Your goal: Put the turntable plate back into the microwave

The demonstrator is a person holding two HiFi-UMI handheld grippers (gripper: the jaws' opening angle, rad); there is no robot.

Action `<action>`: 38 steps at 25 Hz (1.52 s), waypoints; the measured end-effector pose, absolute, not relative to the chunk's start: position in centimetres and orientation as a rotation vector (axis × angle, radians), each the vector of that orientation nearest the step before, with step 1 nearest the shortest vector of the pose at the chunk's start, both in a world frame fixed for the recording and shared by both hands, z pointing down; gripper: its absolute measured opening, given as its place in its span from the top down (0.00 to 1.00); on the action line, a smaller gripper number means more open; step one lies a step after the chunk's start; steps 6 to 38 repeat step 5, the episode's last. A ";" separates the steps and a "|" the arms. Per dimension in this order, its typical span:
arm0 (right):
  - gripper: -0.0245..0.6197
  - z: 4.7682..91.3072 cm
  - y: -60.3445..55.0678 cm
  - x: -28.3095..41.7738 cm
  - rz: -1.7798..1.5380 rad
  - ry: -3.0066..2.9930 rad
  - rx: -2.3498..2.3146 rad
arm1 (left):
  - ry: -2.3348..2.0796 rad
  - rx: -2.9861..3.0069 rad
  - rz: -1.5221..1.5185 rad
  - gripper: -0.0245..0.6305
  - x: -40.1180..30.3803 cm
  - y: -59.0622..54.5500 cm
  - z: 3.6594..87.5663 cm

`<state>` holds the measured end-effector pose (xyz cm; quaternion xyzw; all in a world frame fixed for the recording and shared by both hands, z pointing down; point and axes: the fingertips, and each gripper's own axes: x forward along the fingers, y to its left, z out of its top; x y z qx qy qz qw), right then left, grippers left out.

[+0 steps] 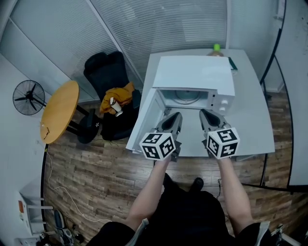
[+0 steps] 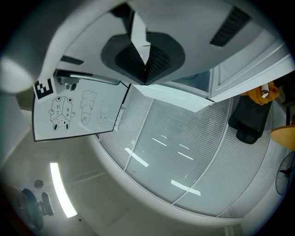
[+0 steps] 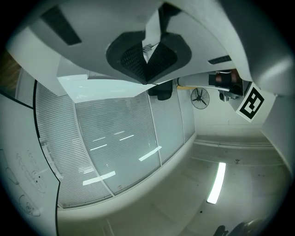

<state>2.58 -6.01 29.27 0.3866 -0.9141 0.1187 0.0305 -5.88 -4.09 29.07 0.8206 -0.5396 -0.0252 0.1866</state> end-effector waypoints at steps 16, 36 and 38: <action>0.95 29.4 -6.0 2.5 0.360 -2.814 1.195 | -1.514 2.317 -0.070 0.96 -5.8 -4.2 29.0; 0.95 29.4 -6.0 2.5 0.360 -2.814 1.195 | -1.514 2.317 -0.070 0.96 -5.8 -4.2 29.0; 0.95 29.4 -6.0 2.5 0.360 -2.814 1.195 | -1.514 2.317 -0.070 0.96 -5.8 -4.2 29.0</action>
